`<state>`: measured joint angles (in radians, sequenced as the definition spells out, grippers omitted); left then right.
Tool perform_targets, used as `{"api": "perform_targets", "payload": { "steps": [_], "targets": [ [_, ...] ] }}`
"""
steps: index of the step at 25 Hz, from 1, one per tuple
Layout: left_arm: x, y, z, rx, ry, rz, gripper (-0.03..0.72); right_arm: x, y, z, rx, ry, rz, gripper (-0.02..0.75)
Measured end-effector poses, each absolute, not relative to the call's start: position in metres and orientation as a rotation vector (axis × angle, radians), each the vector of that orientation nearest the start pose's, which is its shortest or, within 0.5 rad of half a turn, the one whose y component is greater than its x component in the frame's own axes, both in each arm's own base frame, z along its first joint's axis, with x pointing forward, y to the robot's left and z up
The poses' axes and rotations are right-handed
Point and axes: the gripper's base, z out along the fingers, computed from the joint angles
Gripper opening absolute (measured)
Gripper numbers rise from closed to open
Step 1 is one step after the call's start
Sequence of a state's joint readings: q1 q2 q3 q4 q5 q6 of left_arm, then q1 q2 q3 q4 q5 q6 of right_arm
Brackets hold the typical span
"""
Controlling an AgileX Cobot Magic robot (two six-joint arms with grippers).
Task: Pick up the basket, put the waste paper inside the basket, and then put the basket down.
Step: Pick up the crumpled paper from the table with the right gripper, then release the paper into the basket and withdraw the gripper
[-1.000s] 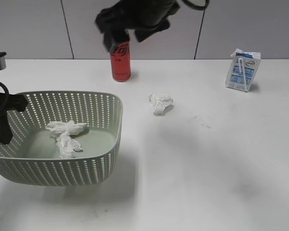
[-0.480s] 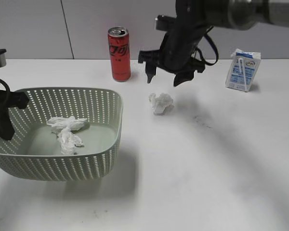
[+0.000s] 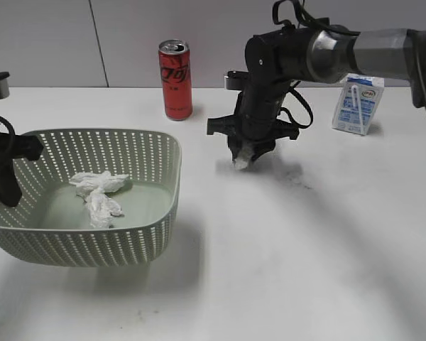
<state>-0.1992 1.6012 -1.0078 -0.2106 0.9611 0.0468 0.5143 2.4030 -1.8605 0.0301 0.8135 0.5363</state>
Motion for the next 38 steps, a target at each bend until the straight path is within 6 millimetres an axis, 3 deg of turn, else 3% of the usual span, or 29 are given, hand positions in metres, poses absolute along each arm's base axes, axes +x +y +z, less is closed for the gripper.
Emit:
{"api": "perform_targets", "payload": {
  "steps": [2, 4, 5, 8, 10, 14, 17, 19, 22, 27, 29, 33, 35, 38],
  "targets": [
    [0.278, -0.072, 0.213, 0.204, 3.032, -0.284, 0.006, 0.431, 0.245, 0.110, 0.033, 2.904, 0.216, 0.167],
    [0.278, -0.072, 0.213, 0.204, 3.032, -0.284, 0.006, 0.433, 0.245, 0.119, -0.013, 2.908, 0.186, 0.050],
    [0.278, -0.072, 0.213, 0.204, 3.032, -0.284, 0.006, 0.435, 0.246, 0.128, -0.048, 2.899, 0.188, 0.029],
    [0.278, -0.072, 0.213, 0.204, 3.032, -0.284, 0.006, 0.437, 0.251, 0.179, -0.175, 2.807, 0.226, 0.022],
    [0.278, -0.072, 0.213, 0.204, 3.032, -0.284, 0.006, 0.430, 0.257, 0.227, -0.289, 2.706, 0.302, 0.020],
    [0.277, -0.072, 0.213, 0.208, 3.052, -0.285, 0.006, 0.376, 0.290, 0.316, -0.630, 2.478, 0.462, 0.020],
    [0.276, -0.072, 0.213, 0.210, 3.055, -0.285, 0.006, 0.325, 0.325, 0.345, -0.897, 2.337, 0.522, 0.017],
    [0.276, -0.072, 0.213, 0.210, 3.055, -0.285, 0.006, 0.297, 0.349, 0.339, -1.014, 2.305, 0.553, 0.017],
    [0.276, -0.072, 0.212, 0.211, 3.061, -0.285, 0.006, 0.270, 0.373, 0.305, -1.114, 2.302, 0.564, 0.016],
    [0.274, -0.072, 0.212, 0.216, 3.077, -0.286, 0.006, 0.254, 0.379, 0.249, -1.144, 2.341, 0.543, 0.055],
    [0.274, -0.072, 0.212, 0.216, 3.076, -0.286, 0.006, 0.252, 0.376, 0.238, -1.155, 2.372, 0.525, 0.184],
    [0.275, -0.072, 0.212, 0.215, 3.075, -0.286, 0.006, 0.249, 0.375, 0.235, -1.149, 2.407, 0.547, 0.552],
    [0.275, -0.072, 0.212, 0.215, 3.075, -0.286, 0.006, 0.250, 0.373, 0.239, -1.158, 2.426, 0.536, 0.618],
    [0.275, -0.072, 0.212, 0.215, 3.075, -0.286, 0.006, 0.267, 0.363, 0.260, -1.130, 2.464, 0.500, 0.632]
  ]
}}
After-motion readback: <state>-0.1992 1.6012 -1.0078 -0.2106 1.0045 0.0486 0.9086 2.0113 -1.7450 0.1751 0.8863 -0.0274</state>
